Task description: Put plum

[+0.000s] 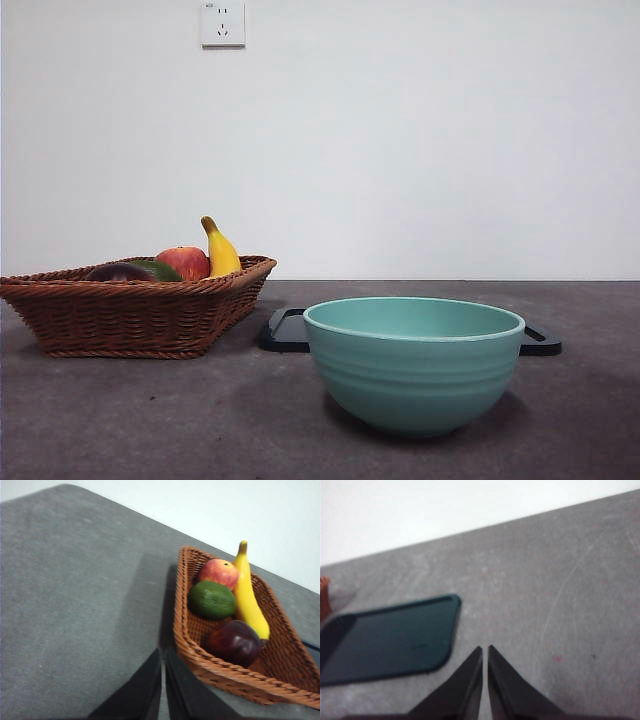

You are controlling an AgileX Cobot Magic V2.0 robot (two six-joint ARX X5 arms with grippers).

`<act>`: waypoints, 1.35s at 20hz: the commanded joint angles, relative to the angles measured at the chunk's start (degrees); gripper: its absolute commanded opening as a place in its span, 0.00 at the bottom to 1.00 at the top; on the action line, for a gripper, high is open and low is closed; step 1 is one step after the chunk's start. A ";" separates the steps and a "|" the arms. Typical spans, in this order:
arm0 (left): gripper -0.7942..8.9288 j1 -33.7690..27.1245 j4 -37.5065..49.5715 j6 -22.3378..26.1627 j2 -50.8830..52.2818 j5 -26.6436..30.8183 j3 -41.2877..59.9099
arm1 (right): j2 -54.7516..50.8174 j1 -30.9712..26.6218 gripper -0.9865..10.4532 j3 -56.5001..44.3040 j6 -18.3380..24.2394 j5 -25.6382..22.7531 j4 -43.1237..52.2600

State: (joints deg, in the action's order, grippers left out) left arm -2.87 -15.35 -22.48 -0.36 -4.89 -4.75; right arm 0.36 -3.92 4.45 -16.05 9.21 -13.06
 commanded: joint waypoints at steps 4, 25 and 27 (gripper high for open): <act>0.09 -0.11 -2.32 -1.27 -2.10 -0.37 -7.76 | 1.42 -0.07 0.09 8.87 -1.49 -0.20 -2.03; 0.09 2.95 -29.38 16.28 -33.62 -30.51 -41.40 | 32.72 2.84 0.09 47.15 12.31 20.48 -36.35; 0.09 4.26 -32.24 18.21 -35.69 -32.15 -43.82 | 34.88 4.55 0.09 49.20 13.40 21.33 -39.08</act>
State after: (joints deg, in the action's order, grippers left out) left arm 0.99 -47.16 -7.70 -35.46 -36.18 -46.92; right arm 34.37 -0.03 52.40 -4.86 30.09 -51.40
